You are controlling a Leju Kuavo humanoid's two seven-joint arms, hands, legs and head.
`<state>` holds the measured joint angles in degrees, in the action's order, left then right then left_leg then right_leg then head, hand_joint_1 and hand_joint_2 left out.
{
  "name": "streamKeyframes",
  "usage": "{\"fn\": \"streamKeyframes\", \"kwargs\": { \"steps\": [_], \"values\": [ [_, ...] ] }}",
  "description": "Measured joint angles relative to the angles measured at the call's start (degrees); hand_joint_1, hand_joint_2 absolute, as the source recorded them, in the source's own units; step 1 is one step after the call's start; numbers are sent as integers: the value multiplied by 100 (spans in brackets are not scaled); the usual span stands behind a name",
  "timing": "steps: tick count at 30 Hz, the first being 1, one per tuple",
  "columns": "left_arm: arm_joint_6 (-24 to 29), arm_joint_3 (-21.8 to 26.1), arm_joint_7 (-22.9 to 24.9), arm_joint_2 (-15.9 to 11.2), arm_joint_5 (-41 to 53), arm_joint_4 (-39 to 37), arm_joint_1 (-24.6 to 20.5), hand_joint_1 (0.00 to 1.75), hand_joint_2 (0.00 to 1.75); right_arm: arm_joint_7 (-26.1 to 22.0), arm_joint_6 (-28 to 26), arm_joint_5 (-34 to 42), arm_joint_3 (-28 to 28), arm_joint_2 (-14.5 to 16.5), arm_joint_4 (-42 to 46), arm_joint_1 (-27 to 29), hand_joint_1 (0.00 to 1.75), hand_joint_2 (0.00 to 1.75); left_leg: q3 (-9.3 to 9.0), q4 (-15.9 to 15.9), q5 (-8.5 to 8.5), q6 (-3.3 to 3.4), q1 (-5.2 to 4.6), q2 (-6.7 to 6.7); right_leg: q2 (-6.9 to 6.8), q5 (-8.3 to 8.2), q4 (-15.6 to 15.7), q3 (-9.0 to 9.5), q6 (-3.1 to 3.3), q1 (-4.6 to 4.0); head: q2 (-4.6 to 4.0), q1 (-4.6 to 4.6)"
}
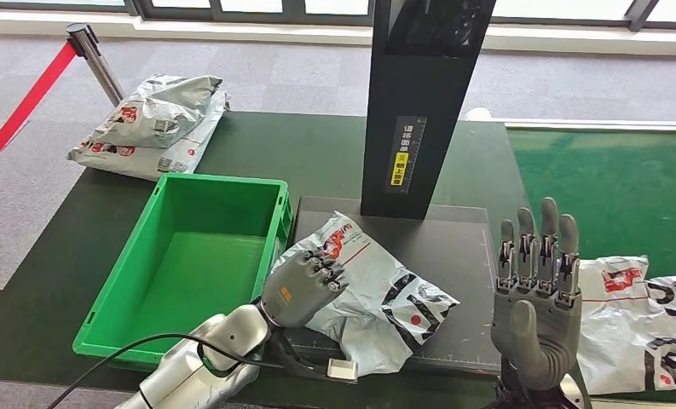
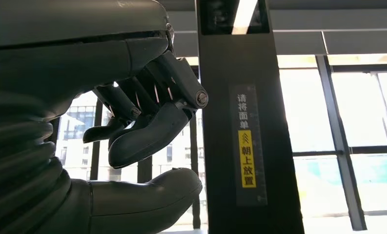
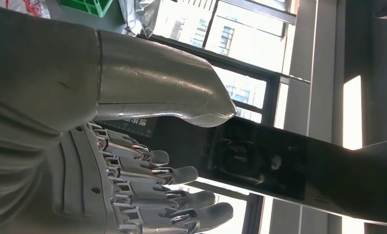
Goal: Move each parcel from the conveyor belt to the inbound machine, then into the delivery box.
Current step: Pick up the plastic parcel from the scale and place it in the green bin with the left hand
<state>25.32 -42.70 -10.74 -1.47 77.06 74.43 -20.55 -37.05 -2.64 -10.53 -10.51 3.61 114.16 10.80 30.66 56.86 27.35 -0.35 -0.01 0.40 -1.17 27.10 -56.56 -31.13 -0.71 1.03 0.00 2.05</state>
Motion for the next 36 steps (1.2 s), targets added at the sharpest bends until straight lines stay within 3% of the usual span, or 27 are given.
{"fn": "streamKeyframes", "kwargs": {
  "steps": [4,8,13,14,17,18,21,27,31,36],
  "values": [
    [432,248,332,-130,450,328,105,175,175,-4,-13,22,0,0,-3,4,0,175,3,0,0,0,1,1,1,-1,-1,-5,1,-1,0,1],
    [958,793,620,-411,788,975,271,175,175,-55,-111,45,0,-4,-4,36,0,175,5,-1,-2,-3,3,3,3,-1,-6,-13,3,-3,0,1],
    [1083,1483,435,-619,593,1720,529,175,175,-133,-266,122,0,-49,-4,91,0,175,8,-2,-3,-5,4,2,2,0,-7,-17,5,-4,0,1],
    [979,1539,340,-634,490,1797,565,144,175,-144,-287,140,0,-63,-7,95,0,175,8,-1,-3,-5,4,2,2,1,-7,-17,5,-3,0,1],
    [404,1574,0,-640,-160,1847,617,13,175,-165,-322,186,0,-96,-35,79,0,175,9,0,-3,-5,2,3,3,-1,-6,-18,5,-2,0,0],
    [173,1557,-152,-626,-571,1794,609,0,131,-167,-325,198,0,-100,-50,60,0,175,9,1,-3,-5,1,3,3,-3,-5,-19,5,-1,0,1],
    [-319,1418,-577,-496,-1757,1451,495,0,0,-133,-309,212,0,-102,-110,-57,0,175,10,7,-5,-4,0,4,3,-11,-5,-22,5,-1,0,1],
    [-498,1061,-726,-174,-2293,827,114,0,0,-84,-299,178,-33,-101,-217,-266,0,175,16,11,-9,-1,0,7,11,-20,-5,-24,4,-1,0,0],
    [-926,902,-633,-99,-2307,632,-80,0,175,-75,-285,154,-42,-101,-242,-295,0,175,20,12,-10,-2,0,7,10,-20,-5,-31,4,-2,0,1],
    [-1929,447,-433,97,-2424,40,-533,0,175,-69,-169,83,-44,-93,-278,-314,0,175,25,12,-10,-2,0,9,12,-21,-6,-33,4,-1,0,0]
  ]
}}
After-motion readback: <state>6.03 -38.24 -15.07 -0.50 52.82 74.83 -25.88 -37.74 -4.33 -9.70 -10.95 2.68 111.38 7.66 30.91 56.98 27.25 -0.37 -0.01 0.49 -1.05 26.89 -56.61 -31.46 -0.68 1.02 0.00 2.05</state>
